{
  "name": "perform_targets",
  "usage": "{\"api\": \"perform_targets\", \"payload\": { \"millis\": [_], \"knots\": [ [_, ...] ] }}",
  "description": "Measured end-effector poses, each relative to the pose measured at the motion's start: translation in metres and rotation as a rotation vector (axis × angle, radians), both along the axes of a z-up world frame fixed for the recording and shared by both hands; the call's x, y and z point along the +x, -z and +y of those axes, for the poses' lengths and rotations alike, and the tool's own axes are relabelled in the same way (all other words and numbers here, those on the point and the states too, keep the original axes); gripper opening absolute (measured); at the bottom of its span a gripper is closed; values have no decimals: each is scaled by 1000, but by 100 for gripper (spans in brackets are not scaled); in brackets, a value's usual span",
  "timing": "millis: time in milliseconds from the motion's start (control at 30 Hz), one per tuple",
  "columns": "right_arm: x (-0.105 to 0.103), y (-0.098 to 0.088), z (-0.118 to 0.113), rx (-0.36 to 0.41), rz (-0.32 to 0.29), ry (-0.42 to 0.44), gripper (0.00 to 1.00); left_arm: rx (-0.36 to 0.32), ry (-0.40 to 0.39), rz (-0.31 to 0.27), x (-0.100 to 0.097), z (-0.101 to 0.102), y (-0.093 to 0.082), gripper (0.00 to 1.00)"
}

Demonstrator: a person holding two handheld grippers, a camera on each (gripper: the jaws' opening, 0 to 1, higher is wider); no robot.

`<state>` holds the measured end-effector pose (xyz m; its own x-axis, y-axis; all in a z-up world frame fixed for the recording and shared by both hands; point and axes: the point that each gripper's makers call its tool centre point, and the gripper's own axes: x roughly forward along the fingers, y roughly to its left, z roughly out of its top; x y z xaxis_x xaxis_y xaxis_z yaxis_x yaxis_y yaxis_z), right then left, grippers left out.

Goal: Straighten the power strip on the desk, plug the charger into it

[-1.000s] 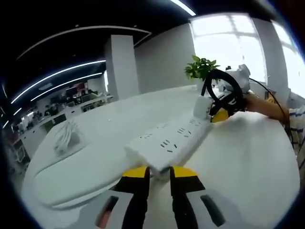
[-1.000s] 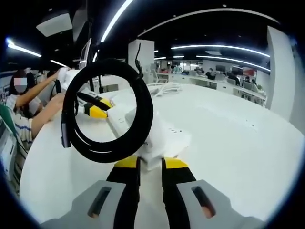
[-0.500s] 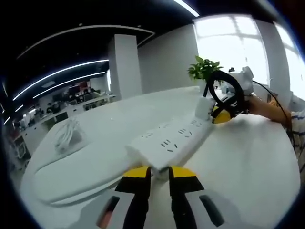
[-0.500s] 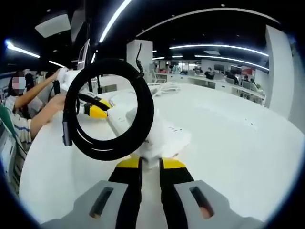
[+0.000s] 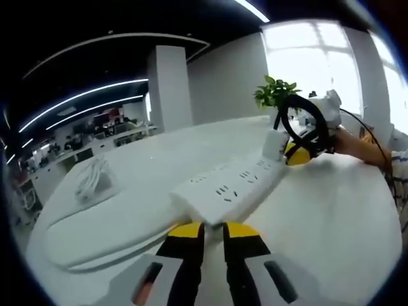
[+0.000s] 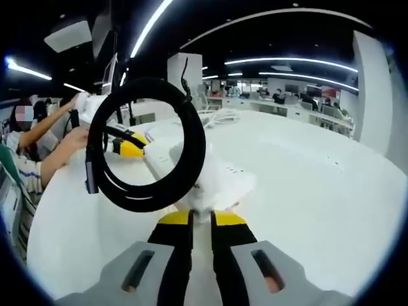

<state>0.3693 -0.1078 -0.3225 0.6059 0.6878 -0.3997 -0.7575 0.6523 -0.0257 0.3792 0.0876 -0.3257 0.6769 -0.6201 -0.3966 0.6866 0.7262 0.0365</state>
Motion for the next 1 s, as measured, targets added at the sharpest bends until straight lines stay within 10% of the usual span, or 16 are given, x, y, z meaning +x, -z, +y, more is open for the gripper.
{"api": "perform_targets", "payload": {
  "millis": [1000],
  "knots": [
    [1,1,0,-1,3,7,7,-1,-20,4,3,3,0,8]
  ]
}}
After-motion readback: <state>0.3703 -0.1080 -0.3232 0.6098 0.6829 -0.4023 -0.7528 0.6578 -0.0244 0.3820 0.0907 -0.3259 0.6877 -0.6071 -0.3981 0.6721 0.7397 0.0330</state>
